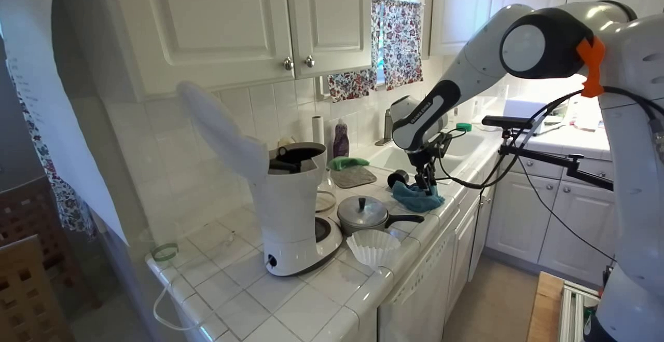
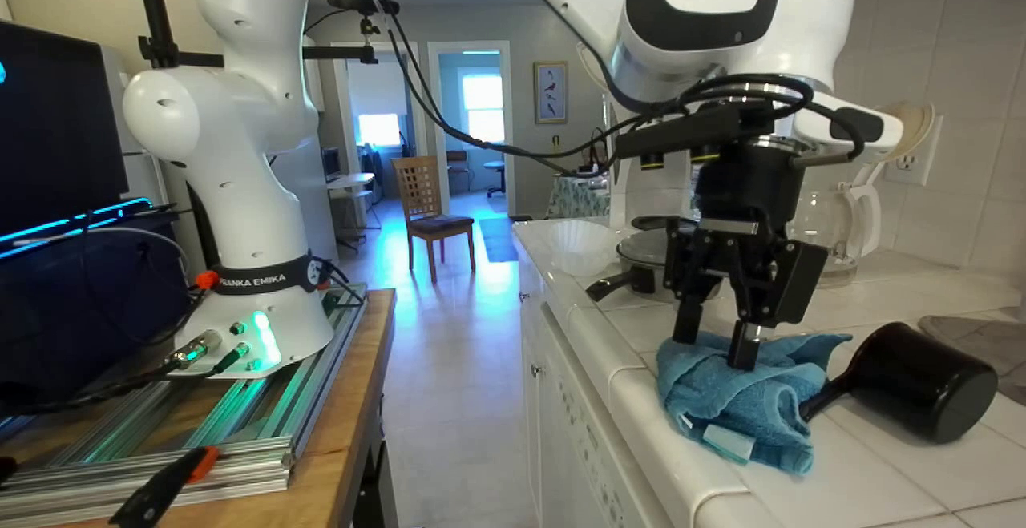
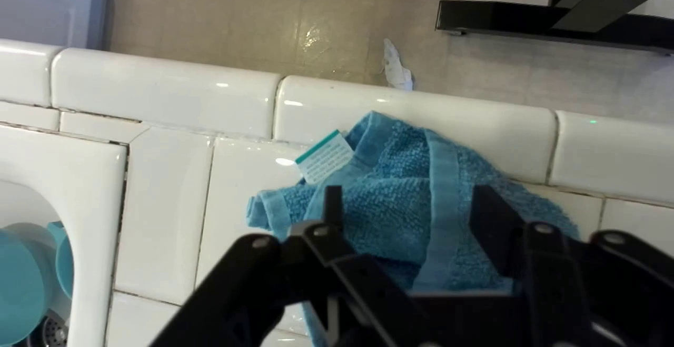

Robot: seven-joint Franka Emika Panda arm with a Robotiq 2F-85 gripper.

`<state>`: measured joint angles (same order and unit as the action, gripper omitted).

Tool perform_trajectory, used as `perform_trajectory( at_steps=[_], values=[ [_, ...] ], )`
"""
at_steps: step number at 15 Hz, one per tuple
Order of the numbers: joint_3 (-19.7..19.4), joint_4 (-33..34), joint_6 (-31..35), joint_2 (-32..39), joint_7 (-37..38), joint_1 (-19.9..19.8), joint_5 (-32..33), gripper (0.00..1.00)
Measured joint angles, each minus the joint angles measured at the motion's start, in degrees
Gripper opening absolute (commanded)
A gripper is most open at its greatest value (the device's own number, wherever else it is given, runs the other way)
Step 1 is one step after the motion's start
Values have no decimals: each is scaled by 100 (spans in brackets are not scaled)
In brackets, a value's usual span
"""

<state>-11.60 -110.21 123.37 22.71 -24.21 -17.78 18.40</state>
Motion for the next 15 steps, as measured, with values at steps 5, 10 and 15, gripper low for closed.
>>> perform_trajectory(
  at_steps=[5,10,15],
  values=[
    [-132,-176,856,197,96,10,476,3],
    [-288,-124,1357,371,490,110,781,1],
    [-448,133,1707,607,844,149,846,1]
  ],
)
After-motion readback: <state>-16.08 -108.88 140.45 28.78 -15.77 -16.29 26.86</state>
